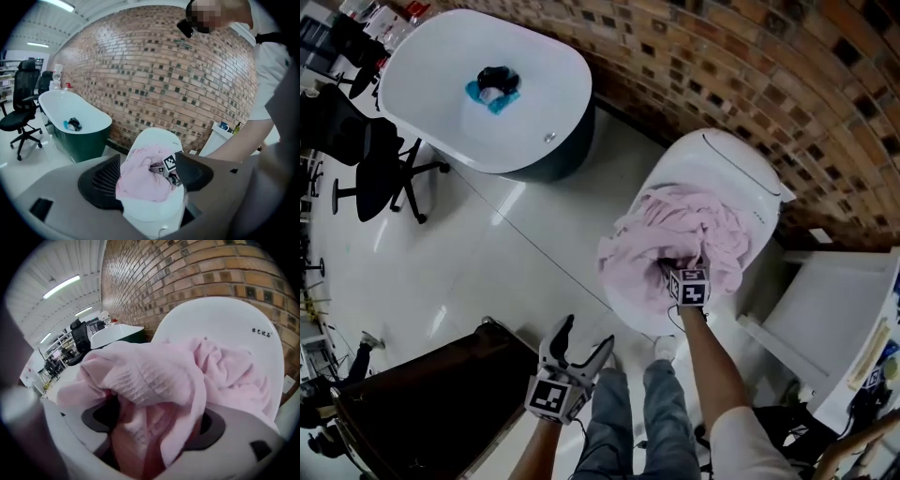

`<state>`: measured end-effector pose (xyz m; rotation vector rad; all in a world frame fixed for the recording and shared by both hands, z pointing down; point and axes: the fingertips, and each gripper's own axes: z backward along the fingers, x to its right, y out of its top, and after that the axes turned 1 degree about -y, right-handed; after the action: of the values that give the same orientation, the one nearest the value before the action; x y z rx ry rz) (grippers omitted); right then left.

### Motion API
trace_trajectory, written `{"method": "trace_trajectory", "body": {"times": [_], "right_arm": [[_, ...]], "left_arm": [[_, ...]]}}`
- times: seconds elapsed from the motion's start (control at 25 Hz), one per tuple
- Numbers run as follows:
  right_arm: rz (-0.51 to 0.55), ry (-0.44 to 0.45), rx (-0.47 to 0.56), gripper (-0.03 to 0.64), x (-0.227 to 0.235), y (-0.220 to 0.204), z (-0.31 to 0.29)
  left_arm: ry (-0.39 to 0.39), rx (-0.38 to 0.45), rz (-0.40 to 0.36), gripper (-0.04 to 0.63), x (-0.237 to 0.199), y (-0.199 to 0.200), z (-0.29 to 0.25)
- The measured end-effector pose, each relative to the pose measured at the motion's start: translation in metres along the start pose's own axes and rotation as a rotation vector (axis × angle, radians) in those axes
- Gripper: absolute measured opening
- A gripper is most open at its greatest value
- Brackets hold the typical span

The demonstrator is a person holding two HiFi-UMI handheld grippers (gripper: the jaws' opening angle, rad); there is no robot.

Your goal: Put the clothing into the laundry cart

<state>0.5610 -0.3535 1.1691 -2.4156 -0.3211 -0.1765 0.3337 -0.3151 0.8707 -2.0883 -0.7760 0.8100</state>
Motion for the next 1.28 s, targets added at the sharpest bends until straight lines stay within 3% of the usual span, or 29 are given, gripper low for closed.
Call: {"method": "trace_trajectory", "body": {"times": [0.12,0.24,0.36,0.48,0.68,0.76,0.92,1.0,1.28], "right_arm": [[-0.137,0.076,0.009,0.247,-0.012,0.006,0.002],[-0.259,0.167,0.091,0.137,-0.022,0.036,0.022],[-0.255,0.265,0.214,0.124,-0.042,0.091,0.067],[-0.319,0.336,0.333,0.122,-0.059,0.142,0.133],[-0.407,0.408,0.537,0.121,-0.079,0.21,0.268],[-0.402,0.44,0.605,0.121,-0.092,0.233,0.329],[-0.279,0.482,0.739,0.12,-0.122,0.283,0.455],[-0.222,0.493,0.807,0.12,-0.143,0.305,0.511],[-0.093,0.695,0.858,0.12,-0.228,0.32,0.592]], "left_arm": [[0.012,0.004,0.003,0.357,-0.005,0.006,0.008],[0.016,0.033,0.003,0.357,-0.003,0.022,0.019],[0.019,0.079,0.006,0.356,-0.002,0.047,0.028],[0.018,0.154,0.026,0.356,0.007,0.083,0.045],[-0.021,0.287,0.036,0.356,0.029,0.149,0.096],[-0.032,0.327,0.001,0.357,0.04,0.177,0.125],[-0.005,0.403,-0.147,0.357,0.068,0.228,0.181],[0.015,0.438,-0.185,0.357,0.078,0.247,0.21],[0.062,0.519,-0.165,0.356,0.073,0.274,0.295]]}}
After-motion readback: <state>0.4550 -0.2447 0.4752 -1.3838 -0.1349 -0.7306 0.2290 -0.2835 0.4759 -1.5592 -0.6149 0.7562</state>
